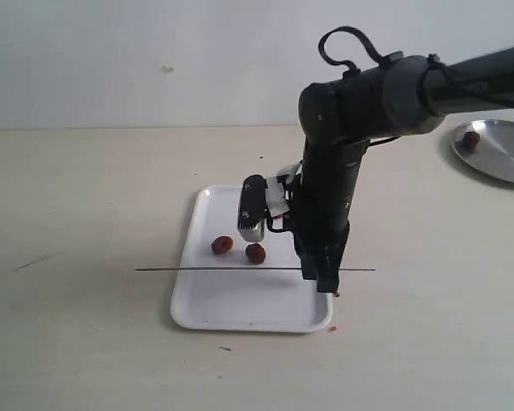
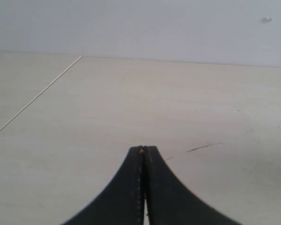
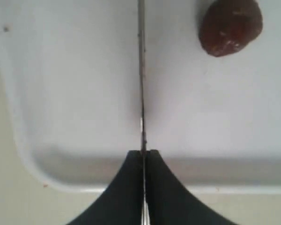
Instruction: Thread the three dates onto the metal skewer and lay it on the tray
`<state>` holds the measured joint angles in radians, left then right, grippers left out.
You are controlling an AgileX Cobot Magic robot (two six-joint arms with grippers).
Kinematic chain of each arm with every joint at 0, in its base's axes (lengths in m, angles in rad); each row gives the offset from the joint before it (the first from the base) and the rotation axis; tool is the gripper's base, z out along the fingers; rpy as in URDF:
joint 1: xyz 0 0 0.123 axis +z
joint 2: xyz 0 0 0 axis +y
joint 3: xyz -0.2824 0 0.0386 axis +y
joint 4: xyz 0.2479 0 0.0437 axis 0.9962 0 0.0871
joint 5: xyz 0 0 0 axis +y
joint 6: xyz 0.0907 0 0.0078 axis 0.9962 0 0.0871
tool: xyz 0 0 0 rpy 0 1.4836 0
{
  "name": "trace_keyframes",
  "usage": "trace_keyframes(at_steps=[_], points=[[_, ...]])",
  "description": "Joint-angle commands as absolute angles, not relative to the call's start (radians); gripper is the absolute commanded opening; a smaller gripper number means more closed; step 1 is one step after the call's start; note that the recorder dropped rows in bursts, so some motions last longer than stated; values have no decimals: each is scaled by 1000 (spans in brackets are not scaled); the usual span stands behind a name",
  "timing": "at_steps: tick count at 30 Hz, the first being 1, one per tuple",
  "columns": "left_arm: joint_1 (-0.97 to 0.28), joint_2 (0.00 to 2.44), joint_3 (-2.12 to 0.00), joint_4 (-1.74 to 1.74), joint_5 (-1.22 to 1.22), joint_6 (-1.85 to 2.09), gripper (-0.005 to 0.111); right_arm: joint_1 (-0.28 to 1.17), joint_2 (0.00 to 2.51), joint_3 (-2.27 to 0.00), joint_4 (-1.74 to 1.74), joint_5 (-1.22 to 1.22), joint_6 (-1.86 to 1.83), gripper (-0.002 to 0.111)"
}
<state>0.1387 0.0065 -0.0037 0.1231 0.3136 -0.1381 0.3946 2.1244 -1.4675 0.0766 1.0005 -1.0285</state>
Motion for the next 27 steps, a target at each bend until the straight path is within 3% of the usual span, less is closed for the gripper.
trace_keyframes(at_steps=[1,9,18,27], points=[[141,0,0,124,311,-134,0,395,2034,-1472,78,1086,-1073,0],[141,0,0,124,311,-134,0,395,1917,-1472,207,1210,-1023,0],[141,0,0,179,295,-92,0,395,1804,-1472,188,1189,-915,0],[141,0,0,93,-74,-347,0,339,1760,-1472,-215,900,-228,0]])
